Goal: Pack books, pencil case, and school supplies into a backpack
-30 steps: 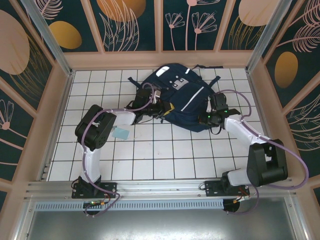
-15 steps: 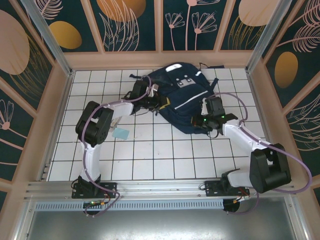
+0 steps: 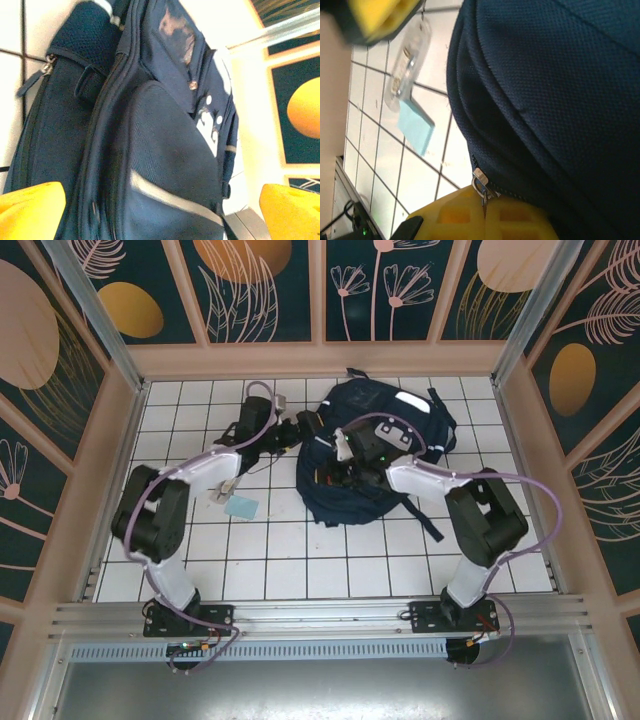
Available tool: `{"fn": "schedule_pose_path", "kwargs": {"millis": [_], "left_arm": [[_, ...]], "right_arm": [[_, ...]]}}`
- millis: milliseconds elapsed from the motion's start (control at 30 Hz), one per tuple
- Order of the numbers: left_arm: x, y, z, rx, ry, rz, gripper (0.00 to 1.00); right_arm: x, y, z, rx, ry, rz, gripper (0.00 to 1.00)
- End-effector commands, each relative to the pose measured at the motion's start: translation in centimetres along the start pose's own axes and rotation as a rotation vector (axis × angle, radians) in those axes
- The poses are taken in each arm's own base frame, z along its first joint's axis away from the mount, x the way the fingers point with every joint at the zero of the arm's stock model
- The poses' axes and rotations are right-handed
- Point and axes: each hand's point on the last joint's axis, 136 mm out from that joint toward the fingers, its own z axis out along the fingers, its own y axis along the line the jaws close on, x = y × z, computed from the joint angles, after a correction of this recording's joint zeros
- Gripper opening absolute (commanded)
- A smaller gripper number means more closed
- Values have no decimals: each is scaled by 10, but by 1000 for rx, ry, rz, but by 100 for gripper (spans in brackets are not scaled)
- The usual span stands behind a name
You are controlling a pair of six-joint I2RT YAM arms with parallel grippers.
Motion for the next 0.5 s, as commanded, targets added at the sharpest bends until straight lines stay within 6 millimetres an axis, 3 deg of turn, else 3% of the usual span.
{"fn": "schedule_pose_path", "kwargs": {"millis": [0, 67, 167, 400, 467], "left_arm": [[-15, 0, -29, -60, -92, 66, 97], [-11, 2, -40, -62, -106, 62, 93], [-1, 8, -41, -66, -79, 33, 87], [17, 21, -9, 17, -10, -152, 80], [31, 39, 3, 20, 23, -228, 78]], "right_arm": [[-29, 32, 1, -90, -49, -107, 0], [-32, 36, 4, -105, -52, -114, 0], [-32, 42, 4, -139, -56, -116, 0], [-23, 70, -14, -261, -47, -175, 0], [-19, 76, -21, -283, -47, -188, 0]]}}
